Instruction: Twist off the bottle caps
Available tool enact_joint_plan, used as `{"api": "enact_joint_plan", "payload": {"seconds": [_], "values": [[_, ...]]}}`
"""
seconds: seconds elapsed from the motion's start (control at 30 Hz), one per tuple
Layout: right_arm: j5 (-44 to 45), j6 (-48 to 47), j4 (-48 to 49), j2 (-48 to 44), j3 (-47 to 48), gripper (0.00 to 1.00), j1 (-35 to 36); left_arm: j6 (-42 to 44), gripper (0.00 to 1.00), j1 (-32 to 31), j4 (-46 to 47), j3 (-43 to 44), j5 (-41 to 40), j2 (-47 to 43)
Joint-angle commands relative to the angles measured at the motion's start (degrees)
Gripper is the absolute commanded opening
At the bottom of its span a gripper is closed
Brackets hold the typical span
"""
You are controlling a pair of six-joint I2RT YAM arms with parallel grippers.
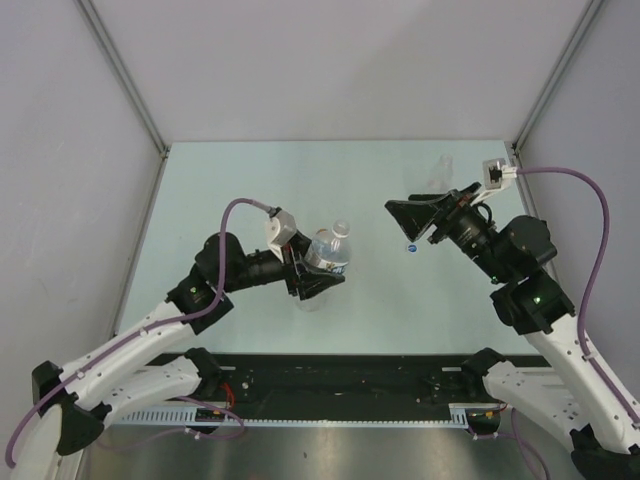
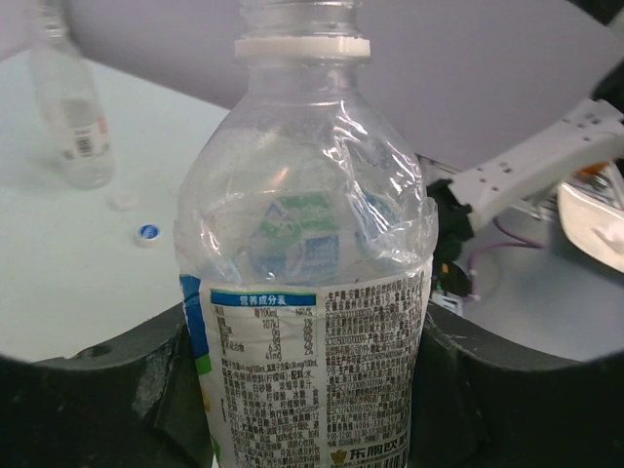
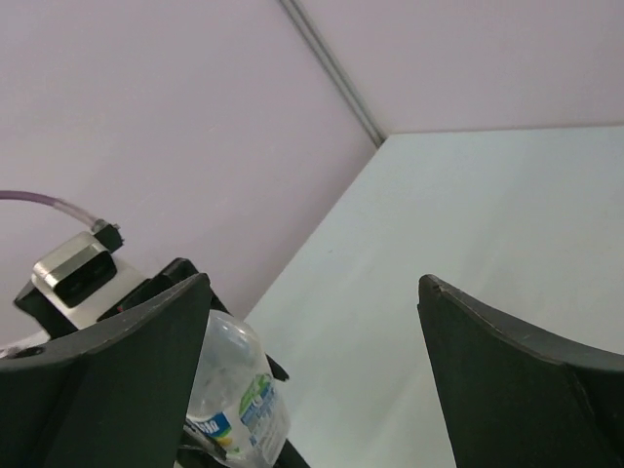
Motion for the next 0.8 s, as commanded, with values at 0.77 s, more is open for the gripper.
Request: {"api": "enact_joint_plan", "payload": {"seconds": [0.77], "values": [[-15.3, -4.4, 0.7, 8.5, 1.4, 0.77, 9.4, 1.3, 0.01, 0.2, 2.0, 4.9, 10.7, 8.4]]}}
